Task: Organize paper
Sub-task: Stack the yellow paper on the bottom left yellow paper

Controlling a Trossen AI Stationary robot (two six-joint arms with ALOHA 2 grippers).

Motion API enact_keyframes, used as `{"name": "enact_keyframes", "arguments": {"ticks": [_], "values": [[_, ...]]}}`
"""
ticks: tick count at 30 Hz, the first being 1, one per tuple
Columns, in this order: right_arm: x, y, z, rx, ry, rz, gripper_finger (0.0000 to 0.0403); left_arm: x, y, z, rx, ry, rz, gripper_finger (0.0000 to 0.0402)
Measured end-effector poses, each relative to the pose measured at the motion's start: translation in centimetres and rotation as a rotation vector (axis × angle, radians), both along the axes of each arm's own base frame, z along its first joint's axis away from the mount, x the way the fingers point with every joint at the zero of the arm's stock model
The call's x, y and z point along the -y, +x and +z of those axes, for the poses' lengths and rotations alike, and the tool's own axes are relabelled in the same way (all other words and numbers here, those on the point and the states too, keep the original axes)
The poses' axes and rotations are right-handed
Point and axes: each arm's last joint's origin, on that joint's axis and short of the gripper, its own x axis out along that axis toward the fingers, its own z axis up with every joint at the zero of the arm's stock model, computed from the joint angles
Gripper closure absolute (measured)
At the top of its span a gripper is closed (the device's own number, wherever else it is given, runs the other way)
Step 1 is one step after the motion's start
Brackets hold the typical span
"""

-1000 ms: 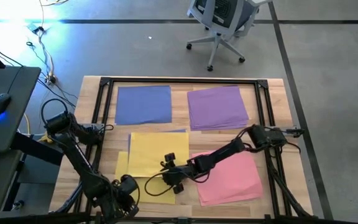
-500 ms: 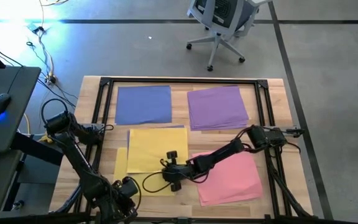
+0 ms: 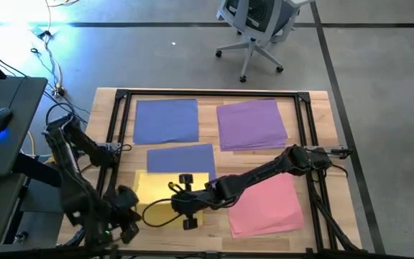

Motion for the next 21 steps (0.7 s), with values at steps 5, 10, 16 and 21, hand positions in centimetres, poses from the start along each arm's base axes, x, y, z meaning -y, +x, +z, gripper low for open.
{"name": "enact_keyframes", "arguments": {"ticks": [5, 10, 16, 21], "values": [[-2.2, -1.1, -0.7, -0.053, 0.109, 0.002, 0.0403, -1.2, -1.1, 1.5, 0.127, 0.067, -0.019, 0.0402], [-6.0, -2.4, -1.3, -0.04, 0.202, 0.003, 0.0403, -1.4, -1.2, 1.3, 0.12, 0.13, -0.054, 0.0402], [-9.6, -4.3, -2.8, -0.014, 0.203, -0.128, 0.0403, -1.0, -0.8, 0.7, 0.106, 0.16, -0.048, 0.0402], [-10.8, -4.8, -3.5, 0.041, 0.17, -0.2, 0.0403, -0.7, -0.4, 0.2, 0.099, 0.186, -0.029, 0.0402]]}}
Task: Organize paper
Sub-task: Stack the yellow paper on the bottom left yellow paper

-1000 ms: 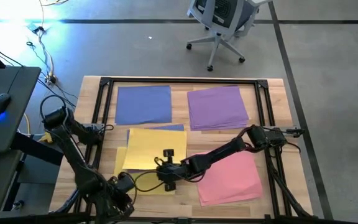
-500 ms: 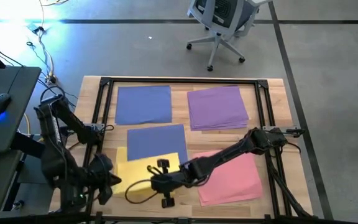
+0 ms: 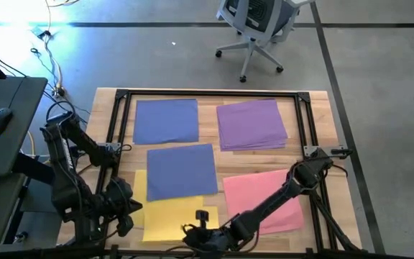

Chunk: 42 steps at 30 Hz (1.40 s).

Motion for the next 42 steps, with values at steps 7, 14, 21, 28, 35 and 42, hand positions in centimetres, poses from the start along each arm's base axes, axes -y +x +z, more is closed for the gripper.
{"name": "enact_keyframes", "arguments": {"ticks": [7, 14, 21, 28, 35, 42], "values": [[1.1, 1.1, -0.4, 0.043, -0.079, -0.044, 0.0403, -1.2, 0.7, 0.4, 0.023, 0.055, 0.017, 0.0402], [3.1, 2.7, 0.0, 0.057, -0.122, 0.024, 0.0403, -2.9, 1.1, 1.6, 0.02, 0.153, -0.094, 0.0402], [4.0, 3.5, 0.5, 0.073, -0.131, 0.057, 0.0403, -4.2, 1.1, 2.4, 0.032, 0.227, -0.166, 0.0402], [2.9, 3.2, 3.7, 0.198, -0.194, -0.054, 0.0403, -4.7, 1.4, 2.6, 0.028, 0.266, -0.189, 0.0402], [2.0, 2.6, -0.8, 0.06, -0.198, 0.092, 0.0403, -4.9, 1.7, 2.6, 0.031, 0.297, -0.188, 0.0402], [1.6, 3.3, -3.9, 0.046, -0.304, 0.192, 0.0403, -5.1, 2.1, 2.2, 0.028, 0.312, -0.164, 0.0402]]}}
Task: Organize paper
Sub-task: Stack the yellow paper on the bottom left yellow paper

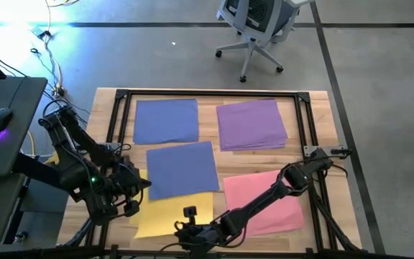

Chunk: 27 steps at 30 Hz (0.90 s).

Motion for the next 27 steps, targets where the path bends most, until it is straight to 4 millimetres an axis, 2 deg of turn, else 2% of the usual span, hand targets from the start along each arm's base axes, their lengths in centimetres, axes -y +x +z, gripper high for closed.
{"name": "enact_keyframes", "arguments": {"ticks": [5, 10, 14, 16, 18, 23, 27], "values": [[0.8, 0.6, 0.5, 0.055, -0.087, -0.059, 0.0403, 0.0, 0.1, -0.6, -0.003, -0.009, 0.02, 0.0402], [0.8, 0.8, 1.3, 0.112, -0.129, -0.117, 0.0403, 0.1, 0.2, -0.9, -0.008, -0.005, 0.028, 0.0402], [0.5, 0.6, -1.3, 0.029, -0.105, -0.052, 0.0403, 0.1, 0.2, -0.9, -0.006, -0.005, 0.03, 0.0402], [0.4, 0.7, -2.7, -0.001, -0.144, -0.027, 0.0403, 0.1, 0.2, -0.9, -0.005, -0.005, 0.032, 0.0402], [0.7, 0.8, -3.0, -0.005, -0.206, -0.014, 0.0403, 0.1, 0.2, -0.9, -0.005, -0.005, 0.032, 0.0402], [2.6, 2.0, -2.1, 0.037, -0.322, -0.105, 0.0403, 0.1, 0.3, -1.0, -0.006, -0.005, 0.037, 0.0402], [3.6, 2.8, -1.0, 0.082, -0.342, -0.173, 0.0403, 0.3, 0.4, -1.1, -0.008, -0.006, 0.044, 0.0402]]}}
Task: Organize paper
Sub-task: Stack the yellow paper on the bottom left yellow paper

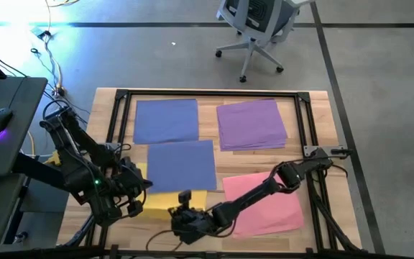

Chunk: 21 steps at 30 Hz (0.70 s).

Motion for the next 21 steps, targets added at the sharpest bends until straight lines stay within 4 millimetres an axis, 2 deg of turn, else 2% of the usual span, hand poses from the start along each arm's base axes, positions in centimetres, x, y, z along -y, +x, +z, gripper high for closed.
{"name": "enact_keyframes", "arguments": {"ticks": [3, 5, 8, 10, 13, 16, 21], "values": [[0.0, 0.1, 0.2, 0.018, 0.026, -0.019, 0.0403, 0.1, 0.0, -0.1, -0.005, -0.007, 0.003, 0.0402], [-0.5, -0.1, -0.1, -0.026, 0.109, 0.074, 0.0403, 0.1, 0.0, -0.1, -0.008, -0.015, 0.008, 0.0402], [-1.4, -0.9, -1.9, -0.11, 0.162, 0.127, 0.0403, 0.1, 0.0, -1.0, -0.026, -0.046, 0.052, 0.0402], [-1.7, -1.7, -2.7, -0.161, 0.126, 0.09, 0.0403, -0.2, 0.0, -2.6, -0.071, -0.067, 0.108, 0.0402], [-1.4, -2.1, -2.7, -0.137, 0.139, -0.047, 0.0403, -1.1, -0.1, -5.8, -0.21, -0.086, 0.194, 0.0402], [-0.3, -1.4, -2.5, -0.097, 0.209, -0.129, 0.0403, -2.3, -0.2, -8.9, -0.295, -0.08, 0.303, 0.0402], [0.6, -0.1, -1.2, -0.011, 0.275, -0.133, 0.0403, -4.3, 0.0, -12.6, -0.372, -0.101, 0.411, 0.0402]]}}
